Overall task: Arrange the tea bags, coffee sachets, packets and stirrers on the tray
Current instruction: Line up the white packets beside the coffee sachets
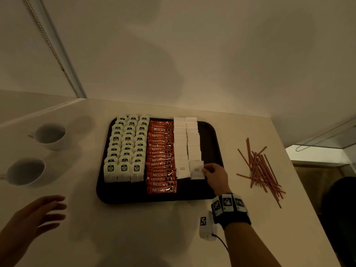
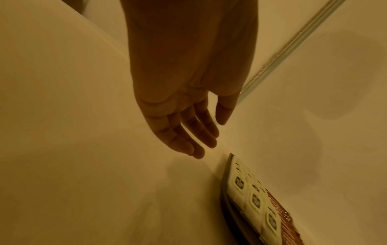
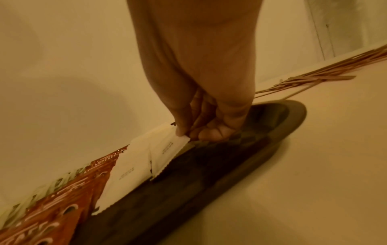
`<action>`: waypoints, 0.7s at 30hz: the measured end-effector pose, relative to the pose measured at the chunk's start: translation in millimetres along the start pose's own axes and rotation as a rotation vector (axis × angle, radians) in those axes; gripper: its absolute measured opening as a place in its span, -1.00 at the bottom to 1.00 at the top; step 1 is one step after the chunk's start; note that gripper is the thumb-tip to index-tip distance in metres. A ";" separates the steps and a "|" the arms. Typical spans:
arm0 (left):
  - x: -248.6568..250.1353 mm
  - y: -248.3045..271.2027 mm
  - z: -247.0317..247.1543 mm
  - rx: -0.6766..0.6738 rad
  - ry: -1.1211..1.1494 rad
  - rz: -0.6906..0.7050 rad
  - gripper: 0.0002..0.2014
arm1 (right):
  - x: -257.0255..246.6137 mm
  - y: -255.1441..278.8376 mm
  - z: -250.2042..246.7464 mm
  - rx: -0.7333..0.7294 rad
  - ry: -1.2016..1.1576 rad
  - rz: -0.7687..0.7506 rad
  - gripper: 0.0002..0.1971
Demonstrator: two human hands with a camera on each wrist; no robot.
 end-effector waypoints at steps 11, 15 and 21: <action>-40.6 2.2 -30.4 0.164 0.011 -0.196 -0.79 | -4.3 -5.2 10.1 0.026 0.048 -0.033 -0.61; -39.6 -0.5 -27.2 0.166 0.029 -0.190 -0.79 | -8.6 -4.4 16.9 0.019 0.068 -0.069 -0.64; -44.1 1.8 -22.4 0.187 0.068 -0.182 -0.78 | -9.9 -11.4 18.0 0.015 0.114 -0.070 -0.54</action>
Point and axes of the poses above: each hand's wrist, its own y-axis away from the middle knuckle, its own z-axis out of the palm, x = y × z, the point moved 7 cm from there along -y, towards the middle knuckle, and after that the axes turned 12 degrees about z, right-handed, at the moved point
